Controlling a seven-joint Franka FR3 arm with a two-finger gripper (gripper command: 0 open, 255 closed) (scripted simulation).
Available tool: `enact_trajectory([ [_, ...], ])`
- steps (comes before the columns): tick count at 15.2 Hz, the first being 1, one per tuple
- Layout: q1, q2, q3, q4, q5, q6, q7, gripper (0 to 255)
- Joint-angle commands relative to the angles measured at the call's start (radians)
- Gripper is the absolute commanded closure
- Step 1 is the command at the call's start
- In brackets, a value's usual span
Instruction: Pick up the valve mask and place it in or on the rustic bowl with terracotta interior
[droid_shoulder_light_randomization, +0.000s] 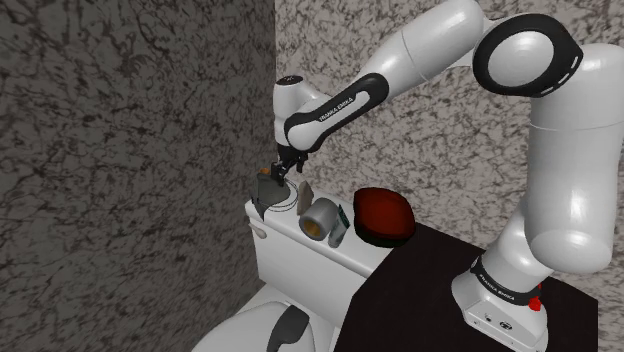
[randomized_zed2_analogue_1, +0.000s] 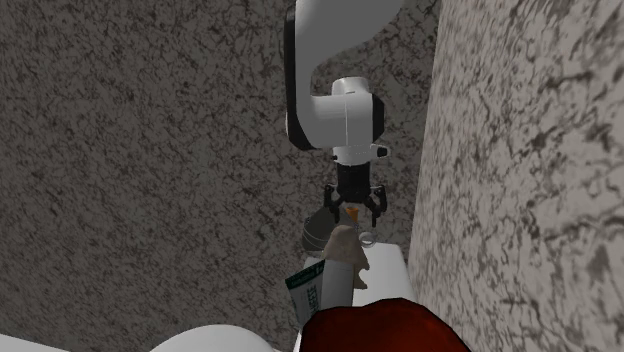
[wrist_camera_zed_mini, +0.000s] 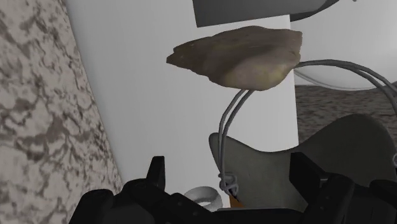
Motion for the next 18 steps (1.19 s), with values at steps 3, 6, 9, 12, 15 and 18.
enact_trajectory([
  [3,0.001,0.035,-0.005,-0.005,-0.009,0.041,0.006,0],
  [6,0.002,0.050,-0.008,-0.006,-0.012,0.056,0.008,0],
  [9,0.002,0.050,-0.008,-0.006,-0.012,0.056,0.008,0],
  [12,0.002,0.050,-0.008,-0.006,-0.012,0.056,0.008,0],
  [15,0.002,0.050,-0.008,-0.006,-0.012,0.056,0.008,255],
  [18,0.002,0.050,-0.008,-0.006,-0.012,0.056,0.008,255],
])
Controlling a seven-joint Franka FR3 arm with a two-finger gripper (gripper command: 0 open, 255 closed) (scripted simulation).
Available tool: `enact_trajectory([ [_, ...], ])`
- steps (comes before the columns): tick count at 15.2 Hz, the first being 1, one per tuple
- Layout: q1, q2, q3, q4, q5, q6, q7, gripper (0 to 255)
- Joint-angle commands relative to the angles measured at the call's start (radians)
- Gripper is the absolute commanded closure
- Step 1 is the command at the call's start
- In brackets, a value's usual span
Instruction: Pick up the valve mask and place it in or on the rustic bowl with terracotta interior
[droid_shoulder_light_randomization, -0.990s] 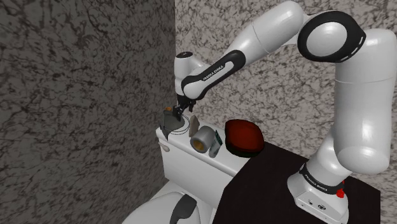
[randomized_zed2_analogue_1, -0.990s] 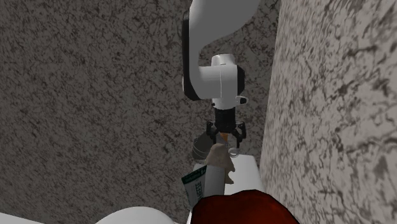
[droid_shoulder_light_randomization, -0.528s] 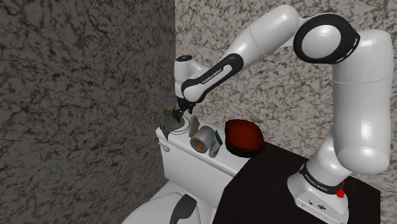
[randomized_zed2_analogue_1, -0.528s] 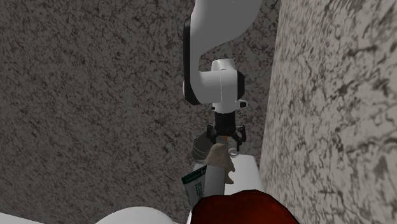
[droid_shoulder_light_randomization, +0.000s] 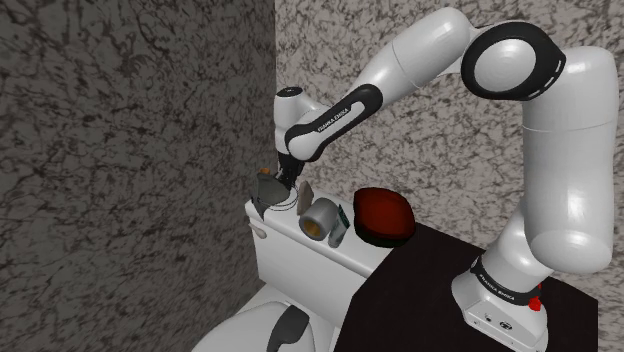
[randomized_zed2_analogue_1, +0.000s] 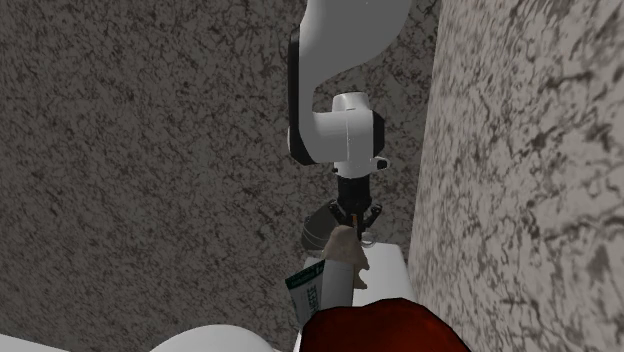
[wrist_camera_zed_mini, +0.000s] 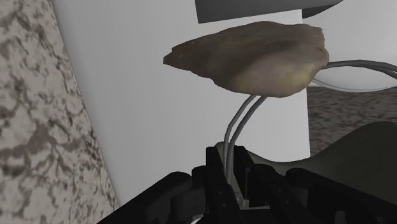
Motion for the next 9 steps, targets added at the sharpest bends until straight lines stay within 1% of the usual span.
enact_trajectory([
  [1,0.000,0.000,0.000,0.000,0.000,0.000,0.000,255],
  [5,0.000,0.000,0.000,0.000,0.000,0.000,0.000,255],
  [9,-0.003,-0.036,0.005,0.005,0.009,-0.040,-0.009,255],
])
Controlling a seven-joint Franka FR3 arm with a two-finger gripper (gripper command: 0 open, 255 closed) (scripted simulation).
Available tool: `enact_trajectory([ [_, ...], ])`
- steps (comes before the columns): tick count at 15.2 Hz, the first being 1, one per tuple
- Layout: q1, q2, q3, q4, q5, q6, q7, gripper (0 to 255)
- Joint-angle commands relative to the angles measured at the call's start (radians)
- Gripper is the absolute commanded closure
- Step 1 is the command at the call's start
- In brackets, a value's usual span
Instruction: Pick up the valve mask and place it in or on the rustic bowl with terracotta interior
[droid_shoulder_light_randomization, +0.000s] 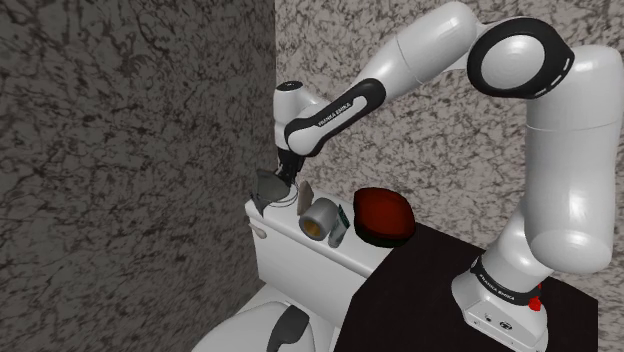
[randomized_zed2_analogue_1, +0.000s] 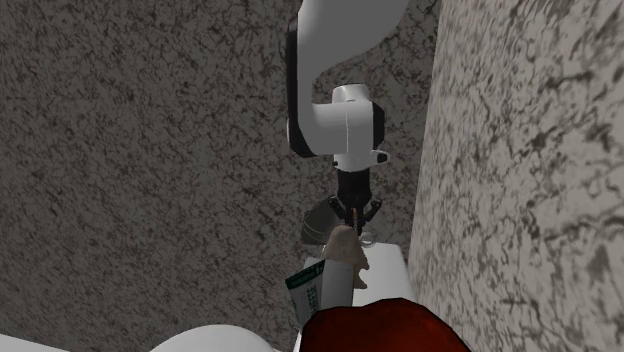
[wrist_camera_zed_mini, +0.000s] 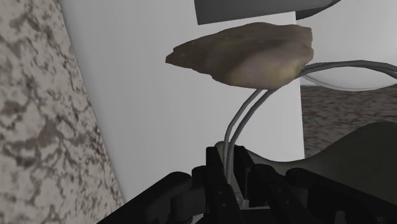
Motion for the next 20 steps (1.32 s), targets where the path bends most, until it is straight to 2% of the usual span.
enact_trajectory([
  [1,-0.003,-0.018,0.002,0.002,0.005,-0.020,-0.006,255],
  [20,-0.011,-0.152,0.018,0.079,0.042,-0.227,-0.042,255],
])
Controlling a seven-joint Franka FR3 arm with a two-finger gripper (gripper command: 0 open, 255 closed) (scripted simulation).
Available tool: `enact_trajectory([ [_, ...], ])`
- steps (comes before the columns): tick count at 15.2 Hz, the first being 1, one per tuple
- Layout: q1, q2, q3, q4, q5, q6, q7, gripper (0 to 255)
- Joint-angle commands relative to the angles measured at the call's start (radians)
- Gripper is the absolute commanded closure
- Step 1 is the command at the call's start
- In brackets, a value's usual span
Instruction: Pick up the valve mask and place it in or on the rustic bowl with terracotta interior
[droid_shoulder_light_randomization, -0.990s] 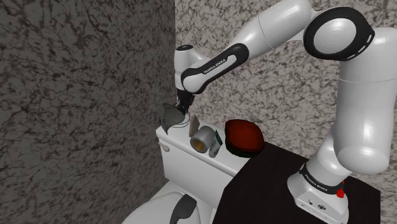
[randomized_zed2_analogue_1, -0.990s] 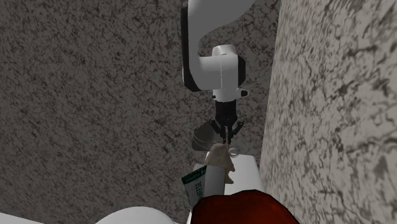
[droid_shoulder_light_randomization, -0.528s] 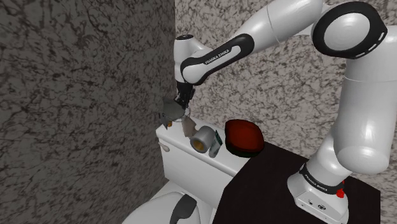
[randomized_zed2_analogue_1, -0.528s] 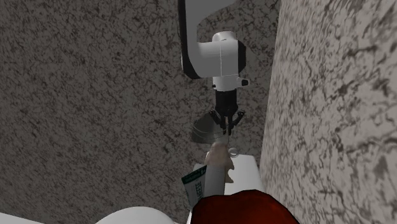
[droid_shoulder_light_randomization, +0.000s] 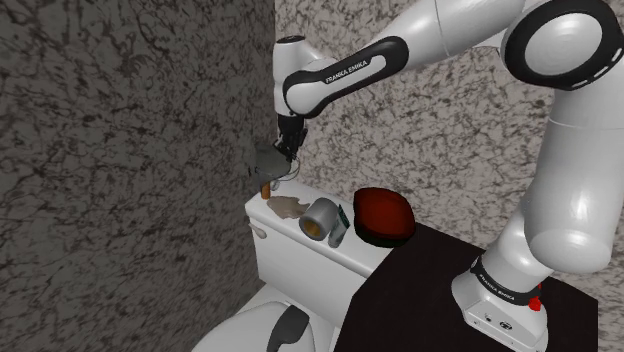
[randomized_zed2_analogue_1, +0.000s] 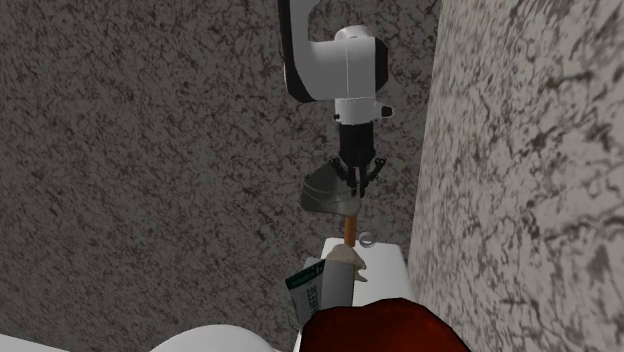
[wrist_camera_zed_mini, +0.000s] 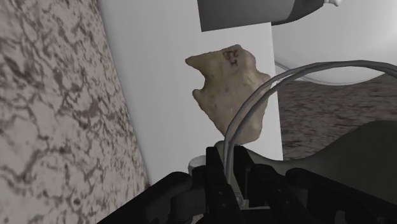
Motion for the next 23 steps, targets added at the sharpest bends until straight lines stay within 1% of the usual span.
enact_trajectory([
  [1,0.000,-0.011,0.001,0.018,0.004,-0.028,-0.003,255],
  [9,-0.001,-0.045,0.005,0.072,0.014,-0.117,-0.015,255],
  [16,-0.048,-0.309,-0.017,-0.261,0.049,-0.038,-0.089,255],
  [23,-0.081,-0.564,-0.065,-0.531,0.068,-0.015,-0.179,255],
])
